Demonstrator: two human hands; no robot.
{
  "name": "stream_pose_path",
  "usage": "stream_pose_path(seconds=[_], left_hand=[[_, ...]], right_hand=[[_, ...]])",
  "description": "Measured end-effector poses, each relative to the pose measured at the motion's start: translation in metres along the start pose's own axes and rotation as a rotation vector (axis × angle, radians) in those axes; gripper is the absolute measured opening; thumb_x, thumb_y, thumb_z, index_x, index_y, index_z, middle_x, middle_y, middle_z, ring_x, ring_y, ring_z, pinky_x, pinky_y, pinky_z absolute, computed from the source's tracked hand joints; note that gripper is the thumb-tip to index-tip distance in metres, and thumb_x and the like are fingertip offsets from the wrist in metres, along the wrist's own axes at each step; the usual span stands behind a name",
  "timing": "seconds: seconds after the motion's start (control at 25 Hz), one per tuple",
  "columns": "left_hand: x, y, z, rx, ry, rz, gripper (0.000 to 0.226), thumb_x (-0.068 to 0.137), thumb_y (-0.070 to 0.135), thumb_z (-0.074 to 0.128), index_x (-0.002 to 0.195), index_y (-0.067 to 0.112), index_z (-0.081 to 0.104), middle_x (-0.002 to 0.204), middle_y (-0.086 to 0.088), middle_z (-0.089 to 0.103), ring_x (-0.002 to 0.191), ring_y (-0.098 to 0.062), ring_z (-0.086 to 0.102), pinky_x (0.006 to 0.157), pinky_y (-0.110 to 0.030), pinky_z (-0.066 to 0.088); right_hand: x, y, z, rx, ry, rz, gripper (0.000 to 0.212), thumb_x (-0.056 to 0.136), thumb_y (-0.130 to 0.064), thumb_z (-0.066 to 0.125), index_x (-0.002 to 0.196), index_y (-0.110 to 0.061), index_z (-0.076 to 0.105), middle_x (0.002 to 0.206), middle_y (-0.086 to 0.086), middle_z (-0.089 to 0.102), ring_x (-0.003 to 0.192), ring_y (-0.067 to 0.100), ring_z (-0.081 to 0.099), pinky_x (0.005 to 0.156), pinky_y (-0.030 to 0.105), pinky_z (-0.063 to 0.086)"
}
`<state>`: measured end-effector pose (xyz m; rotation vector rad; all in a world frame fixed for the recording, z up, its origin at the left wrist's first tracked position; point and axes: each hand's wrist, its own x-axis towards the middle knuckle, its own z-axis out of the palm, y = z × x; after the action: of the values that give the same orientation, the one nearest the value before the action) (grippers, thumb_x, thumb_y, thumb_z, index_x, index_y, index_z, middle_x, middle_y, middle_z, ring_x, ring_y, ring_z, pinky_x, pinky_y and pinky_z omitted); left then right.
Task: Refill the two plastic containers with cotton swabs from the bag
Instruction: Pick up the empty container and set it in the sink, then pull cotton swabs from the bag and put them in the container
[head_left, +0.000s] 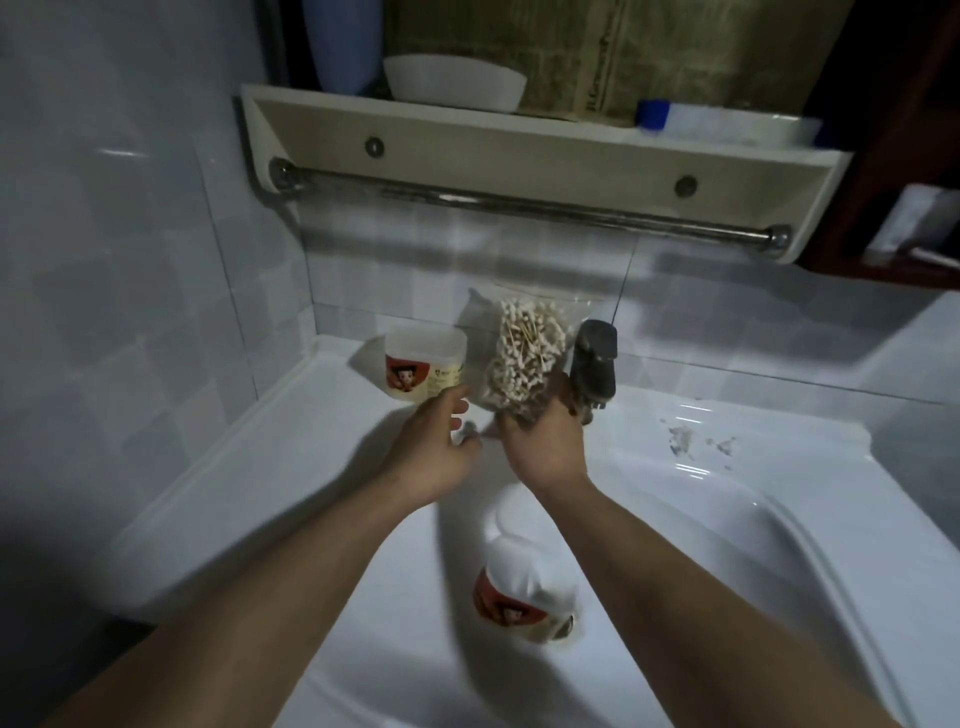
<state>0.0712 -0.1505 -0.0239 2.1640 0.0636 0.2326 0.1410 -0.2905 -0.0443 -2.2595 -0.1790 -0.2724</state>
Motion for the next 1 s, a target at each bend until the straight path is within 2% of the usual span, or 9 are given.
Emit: stream_pose_path(seconds=[0.12, 0.24, 0.28, 0.36, 0.44, 0.52, 0.72, 0.84, 1.0], left_hand=[[0.004, -0.001, -0.002, -0.045, -0.009, -0.009, 0.059, 0.099, 0.007, 0.059, 0.153, 0.019, 0.039, 0.143, 0.000, 0.054, 0.123, -0.011, 0.055, 0.084, -0.012, 0.040], [0.002, -0.004, -0.007, -0.045, -0.043, -0.014, 0.058, 0.099, 0.007, 0.059, 0.152, 0.021, 0.038, 0.138, 0.005, 0.054, 0.116, -0.006, 0.053, 0.067, 0.004, 0.038], [0.001, -0.006, -0.009, -0.052, -0.050, -0.017, 0.059, 0.099, 0.008, 0.059, 0.152, 0.023, 0.038, 0.137, 0.007, 0.054, 0.115, -0.006, 0.052, 0.065, 0.004, 0.037], [-0.001, -0.012, -0.012, -0.074, -0.054, -0.013, 0.059, 0.099, 0.009, 0.060, 0.151, 0.024, 0.038, 0.138, 0.007, 0.054, 0.117, -0.009, 0.054, 0.073, -0.002, 0.039], [-0.001, -0.019, -0.014, -0.119, -0.049, -0.024, 0.060, 0.098, 0.010, 0.060, 0.151, 0.025, 0.039, 0.140, 0.004, 0.054, 0.118, -0.012, 0.056, 0.084, -0.016, 0.044], [-0.002, -0.022, -0.018, -0.154, -0.043, -0.036, 0.059, 0.098, 0.010, 0.059, 0.150, 0.026, 0.040, 0.137, 0.005, 0.054, 0.117, -0.011, 0.057, 0.088, -0.025, 0.048], [-0.009, -0.012, -0.027, -0.323, 0.027, -0.065, 0.040, 0.101, 0.010, 0.054, 0.133, 0.033, 0.052, 0.119, 0.014, 0.062, 0.102, -0.004, 0.063, 0.086, -0.038, 0.059], [-0.011, -0.004, -0.029, -0.550, 0.153, -0.128, 0.026, 0.108, 0.018, 0.044, 0.125, 0.032, 0.058, 0.123, 0.003, 0.068, 0.108, -0.015, 0.067, 0.078, -0.042, 0.061], [-0.018, 0.011, -0.022, -0.784, 0.205, -0.204, 0.025, 0.107, 0.022, 0.047, 0.122, 0.020, 0.067, 0.115, -0.003, 0.073, 0.104, -0.024, 0.071, 0.074, -0.039, 0.059]], right_hand=[[0.010, -0.009, 0.008, 0.063, 0.049, 0.090, 0.088, 0.084, -0.052, 0.061, 0.154, -0.024, 0.015, 0.143, 0.011, 0.054, 0.123, 0.037, 0.057, 0.099, 0.047, 0.052], [0.019, -0.010, 0.016, 0.038, 0.068, 0.194, 0.093, 0.089, -0.065, 0.059, 0.155, -0.026, 0.006, 0.142, 0.014, 0.056, 0.121, 0.041, 0.059, 0.095, 0.045, 0.051], [0.021, -0.011, 0.017, 0.048, 0.059, 0.216, 0.092, 0.090, -0.066, 0.058, 0.156, -0.027, 0.007, 0.139, 0.015, 0.058, 0.118, 0.042, 0.061, 0.094, 0.043, 0.050], [0.021, -0.013, 0.015, 0.079, 0.066, 0.226, 0.085, 0.092, -0.060, 0.060, 0.155, -0.025, 0.016, 0.137, 0.013, 0.060, 0.115, 0.040, 0.062, 0.096, 0.041, 0.049], [0.014, -0.014, 0.007, 0.108, 0.090, 0.182, 0.072, 0.094, -0.047, 0.064, 0.152, -0.022, 0.030, 0.136, 0.011, 0.060, 0.117, 0.038, 0.061, 0.095, 0.037, 0.046], [0.004, -0.014, 0.001, 0.149, 0.088, 0.122, 0.064, 0.093, -0.038, 0.067, 0.147, -0.020, 0.039, 0.130, 0.010, 0.063, 0.115, 0.035, 0.062, 0.087, 0.031, 0.044], [-0.027, -0.004, -0.025, 0.219, -0.054, -0.021, 0.069, 0.081, -0.033, 0.078, 0.142, -0.029, 0.047, 0.121, -0.008, 0.067, 0.104, 0.015, 0.065, 0.084, 0.027, 0.050], [-0.048, 0.012, -0.045, 0.245, -0.164, 0.007, 0.073, 0.077, -0.028, 0.080, 0.141, -0.032, 0.046, 0.115, -0.013, 0.066, 0.098, 0.008, 0.066, 0.076, 0.020, 0.050], [-0.069, 0.037, -0.078, 0.277, -0.240, 0.039, 0.073, 0.068, -0.026, 0.077, 0.134, -0.039, 0.049, 0.112, -0.010, 0.067, 0.092, 0.012, 0.068, 0.072, 0.027, 0.052]])
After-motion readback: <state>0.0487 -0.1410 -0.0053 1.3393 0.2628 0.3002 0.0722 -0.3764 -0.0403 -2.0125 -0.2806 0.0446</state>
